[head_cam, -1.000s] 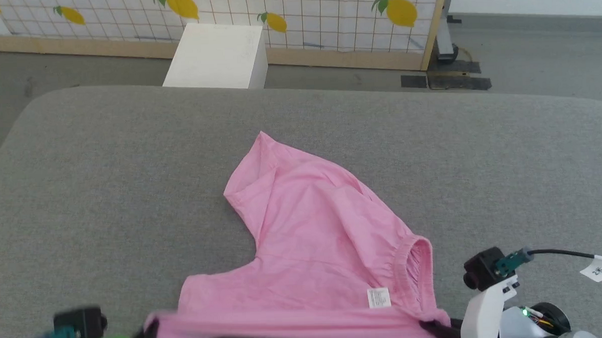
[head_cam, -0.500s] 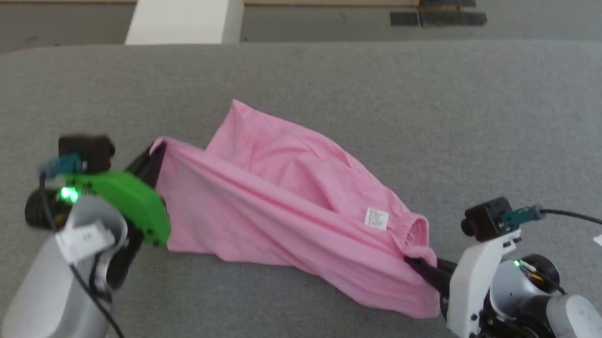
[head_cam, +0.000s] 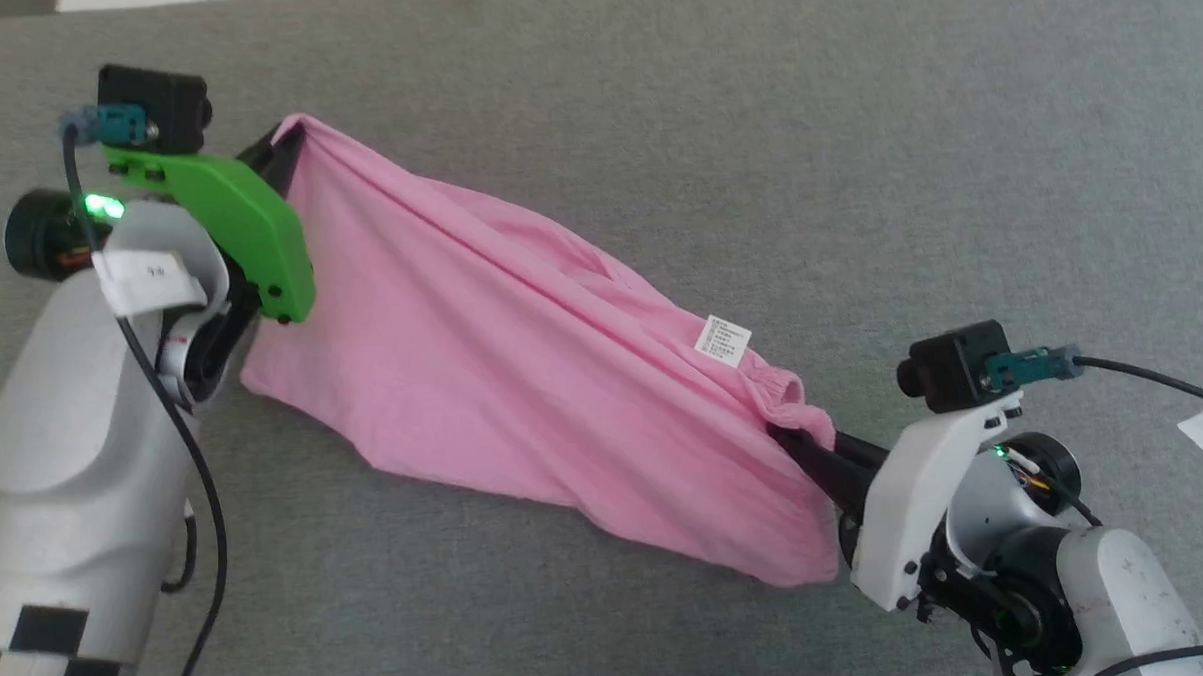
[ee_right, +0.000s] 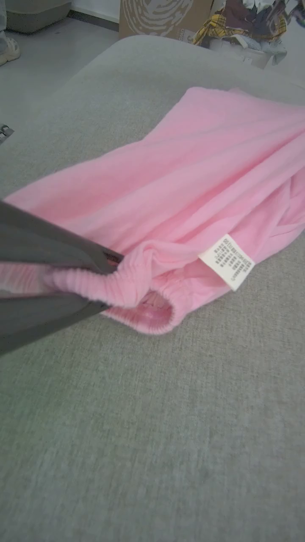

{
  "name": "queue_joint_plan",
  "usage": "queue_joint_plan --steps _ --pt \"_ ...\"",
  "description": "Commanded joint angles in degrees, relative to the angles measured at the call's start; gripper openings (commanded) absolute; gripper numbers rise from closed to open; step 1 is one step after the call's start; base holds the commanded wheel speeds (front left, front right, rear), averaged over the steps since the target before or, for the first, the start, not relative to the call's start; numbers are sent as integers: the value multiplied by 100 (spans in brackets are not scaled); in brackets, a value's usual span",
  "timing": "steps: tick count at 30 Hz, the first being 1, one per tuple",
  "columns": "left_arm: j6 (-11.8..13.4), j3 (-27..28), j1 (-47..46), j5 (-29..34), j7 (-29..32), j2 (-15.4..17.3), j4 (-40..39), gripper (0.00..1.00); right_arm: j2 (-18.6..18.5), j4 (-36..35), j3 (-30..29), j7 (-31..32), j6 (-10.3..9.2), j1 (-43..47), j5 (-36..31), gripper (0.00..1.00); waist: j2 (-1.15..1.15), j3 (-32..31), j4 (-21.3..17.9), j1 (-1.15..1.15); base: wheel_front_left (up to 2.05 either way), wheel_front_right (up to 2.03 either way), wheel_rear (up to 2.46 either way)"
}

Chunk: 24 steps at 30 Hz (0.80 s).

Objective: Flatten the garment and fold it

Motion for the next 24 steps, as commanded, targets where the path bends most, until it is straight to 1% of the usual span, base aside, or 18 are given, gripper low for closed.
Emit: queue_joint_plan --steps 1,4,8,9,10,11,12,15,19,23,24 --pt "-21 -14 -233 59 23 36 150 0 19 40 2 -37 -9 -88 -51 0 44 323 -262 0 0 0 0" --pt "-42 -73 -441 75 92 28 459 0 51 67 40 -76 -9 -150 -74 0 44 410 -321 0 0 0 0" --pt "-8 -73 -563 54 150 21 858 0 94 110 116 -140 -9 -215 -97 0 44 474 -404 0 0 0 0" --pt "20 -68 -577 47 166 17 965 0 113 117 115 -197 -9 -226 -83 17 44 477 -418 0 0 0 0" --pt "47 -57 -584 36 171 9 1044 26 127 127 120 -236 -9 -232 -61 76 44 476 -425 0 0 0 0" --pt "63 -55 -585 16 193 -9 1131 77 142 129 123 -298 -9 -237 -37 100 44 470 -425 0 0 0 0" --pt "94 -44 -593 11 150 -27 1187 100 155 133 122 -348 -9 -234 -9 100 44 454 -415 0 0 0 0" --pt "113 -26 -592 -27 44 -85 1312 100 180 102 76 -519 -9 -201 41 100 44 359 -359 0 0 0 0" --pt "92 82 -587 -145 -301 -157 1347 100 208 -5 -46 -792 -9 -69 30 100 44 139 -253 0 0 0 0" --pt "79 233 -422 -218 -901 -156 1151 100 230 -103 -301 -991 -9 191 -274 100 44 -179 -127 0 0 0 0" --pt "71 266 -336 -212 -1110 -129 1044 100 234 -157 -382 -1010 -9 274 -458 100 44 -262 -90 0 0 0 0"
